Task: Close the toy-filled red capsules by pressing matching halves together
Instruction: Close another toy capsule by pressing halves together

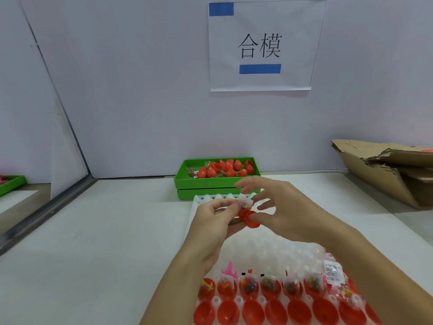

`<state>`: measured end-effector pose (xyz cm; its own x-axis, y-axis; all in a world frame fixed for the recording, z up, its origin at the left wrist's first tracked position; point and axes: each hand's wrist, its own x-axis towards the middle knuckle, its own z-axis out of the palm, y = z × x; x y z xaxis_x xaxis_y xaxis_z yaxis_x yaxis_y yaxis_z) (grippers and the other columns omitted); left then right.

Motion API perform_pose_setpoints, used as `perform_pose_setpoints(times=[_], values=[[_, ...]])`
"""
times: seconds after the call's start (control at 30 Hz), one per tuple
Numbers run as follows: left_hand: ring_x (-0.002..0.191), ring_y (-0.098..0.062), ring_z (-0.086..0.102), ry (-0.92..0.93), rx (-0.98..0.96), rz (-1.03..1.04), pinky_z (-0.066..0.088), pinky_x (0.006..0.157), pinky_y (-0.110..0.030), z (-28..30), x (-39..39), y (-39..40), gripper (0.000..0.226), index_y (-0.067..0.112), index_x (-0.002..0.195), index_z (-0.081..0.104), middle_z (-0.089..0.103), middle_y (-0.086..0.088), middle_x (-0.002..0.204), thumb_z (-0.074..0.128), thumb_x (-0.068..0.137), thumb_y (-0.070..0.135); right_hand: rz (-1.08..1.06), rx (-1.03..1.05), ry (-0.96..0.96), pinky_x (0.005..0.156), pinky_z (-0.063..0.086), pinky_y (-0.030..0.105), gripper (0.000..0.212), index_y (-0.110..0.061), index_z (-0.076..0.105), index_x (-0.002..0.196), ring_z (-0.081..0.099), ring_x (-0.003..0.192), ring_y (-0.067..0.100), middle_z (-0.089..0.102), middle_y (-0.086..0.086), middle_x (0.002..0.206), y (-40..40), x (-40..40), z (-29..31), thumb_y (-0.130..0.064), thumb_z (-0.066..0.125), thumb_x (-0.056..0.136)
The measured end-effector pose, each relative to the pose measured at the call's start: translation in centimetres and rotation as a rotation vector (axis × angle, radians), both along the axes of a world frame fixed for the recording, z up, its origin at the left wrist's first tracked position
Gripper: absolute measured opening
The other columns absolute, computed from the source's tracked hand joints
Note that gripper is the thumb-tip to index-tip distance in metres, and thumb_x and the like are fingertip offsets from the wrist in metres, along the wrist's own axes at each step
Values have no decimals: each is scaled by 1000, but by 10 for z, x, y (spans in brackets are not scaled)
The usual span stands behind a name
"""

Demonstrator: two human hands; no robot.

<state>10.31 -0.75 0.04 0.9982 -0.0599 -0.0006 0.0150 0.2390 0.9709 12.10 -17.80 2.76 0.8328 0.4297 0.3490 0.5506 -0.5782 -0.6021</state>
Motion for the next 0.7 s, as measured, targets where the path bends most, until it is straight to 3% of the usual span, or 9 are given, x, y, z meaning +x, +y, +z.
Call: perform_pose_setpoints(times=[0.2,0.4,0.53,0.7], values=[[89,-22,75,-14,17,-14,60,77,-27,-1,-1,0,14,4,103,71,77,-7,93,61,97,10,-183,383,8,78,57,24,23,-28,72,105,70,88,7,74,-7,92,-6,-9,-17,-9,66,93],[88,-24,75,-61,106,-59,60,82,-35,-5,-4,-9,10,11,107,61,77,-9,93,62,97,13,-158,422,35,73,58,27,13,-19,77,93,72,79,12,76,-6,81,-8,-13,-25,-8,72,89],[86,-25,75,-86,87,-26,61,82,-36,-6,-3,-12,8,7,103,65,77,-10,91,60,98,10,-176,443,37,67,53,19,7,-20,78,90,71,76,9,76,-7,80,-8,-14,-26,-14,76,86],[87,-28,75,-59,33,12,60,78,-33,-5,-3,-15,11,9,100,70,77,-11,90,66,94,18,-211,458,39,70,56,23,6,-19,78,88,72,77,9,76,-7,79,-4,-15,-27,-14,77,86]])
